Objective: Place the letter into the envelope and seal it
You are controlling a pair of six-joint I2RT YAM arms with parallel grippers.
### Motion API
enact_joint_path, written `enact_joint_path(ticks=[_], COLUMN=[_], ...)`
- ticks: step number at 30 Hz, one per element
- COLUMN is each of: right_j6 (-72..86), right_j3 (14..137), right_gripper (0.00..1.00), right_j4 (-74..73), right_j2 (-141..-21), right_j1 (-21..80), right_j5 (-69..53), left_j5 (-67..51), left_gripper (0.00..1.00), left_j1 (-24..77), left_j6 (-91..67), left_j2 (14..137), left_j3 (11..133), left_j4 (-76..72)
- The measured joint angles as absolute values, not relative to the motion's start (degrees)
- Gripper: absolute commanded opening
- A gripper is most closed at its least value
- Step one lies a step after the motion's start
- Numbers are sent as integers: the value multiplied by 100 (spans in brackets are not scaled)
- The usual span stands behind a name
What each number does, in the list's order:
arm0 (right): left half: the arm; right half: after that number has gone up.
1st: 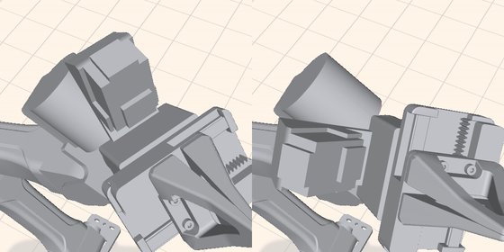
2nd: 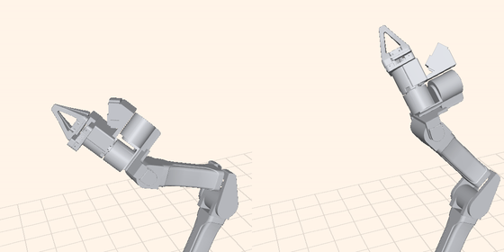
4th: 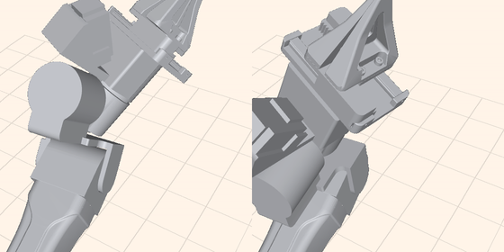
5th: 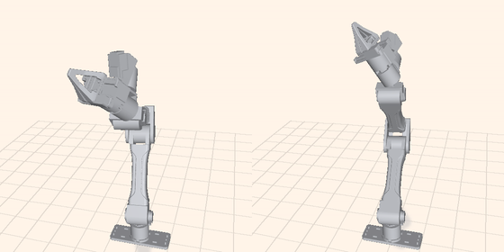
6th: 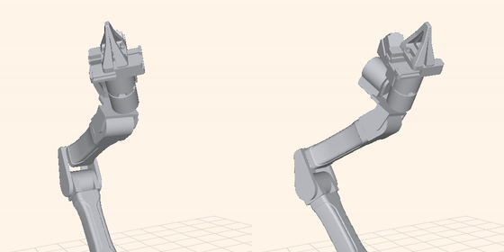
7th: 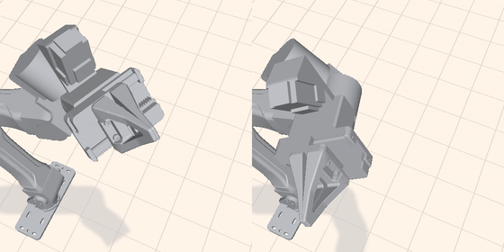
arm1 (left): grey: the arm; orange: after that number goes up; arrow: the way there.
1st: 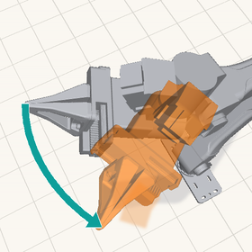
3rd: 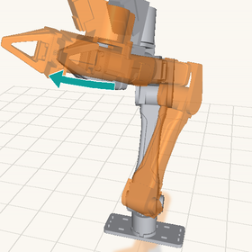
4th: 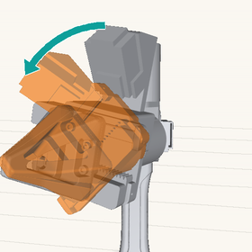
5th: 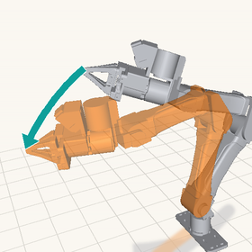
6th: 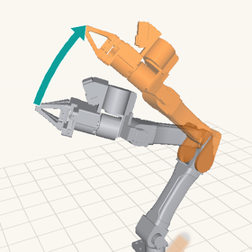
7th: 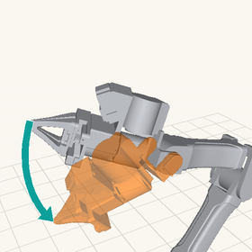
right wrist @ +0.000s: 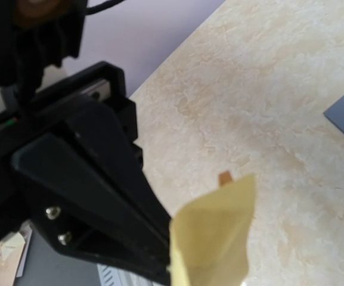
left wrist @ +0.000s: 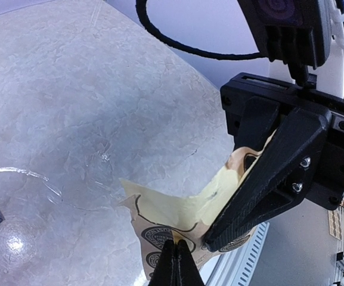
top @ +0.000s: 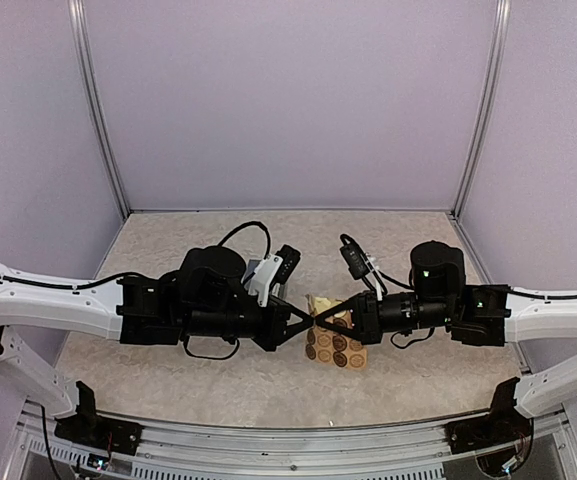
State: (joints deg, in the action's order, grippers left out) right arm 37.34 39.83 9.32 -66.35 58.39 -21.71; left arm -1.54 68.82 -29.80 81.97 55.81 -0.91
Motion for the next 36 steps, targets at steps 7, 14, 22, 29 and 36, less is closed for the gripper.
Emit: enact_joint_path(ticks=[7, 14, 22, 29, 36], right_j6=[3730, 3728, 3723, 3732, 3760], right_j3=[3983, 3983, 3983, 3983, 3900], right_gripper=[0, 0, 0, 0, 0], right_j4=[928, 930, 899, 668, 325], right_j2=[-6635, -6635, -6619, -6504, -6399], right_j1=[5837, 5839, 5839, 5839, 5579], right_j5=[-2014, -1949, -1800, -1496, -1100], left_j5=[54, 303, 390, 421, 467], left_gripper=[0, 0, 0, 0, 0], left_j1=[6818, 6683, 6589, 6447, 6300], left_j6=[-3111, -3321, -3444, -3494, -3402], left_j2=[8197, 8197, 8193, 8047, 7725], left_j3=[5581, 5581, 5561, 5358, 5321], left_j4=[16, 303, 349, 357, 637])
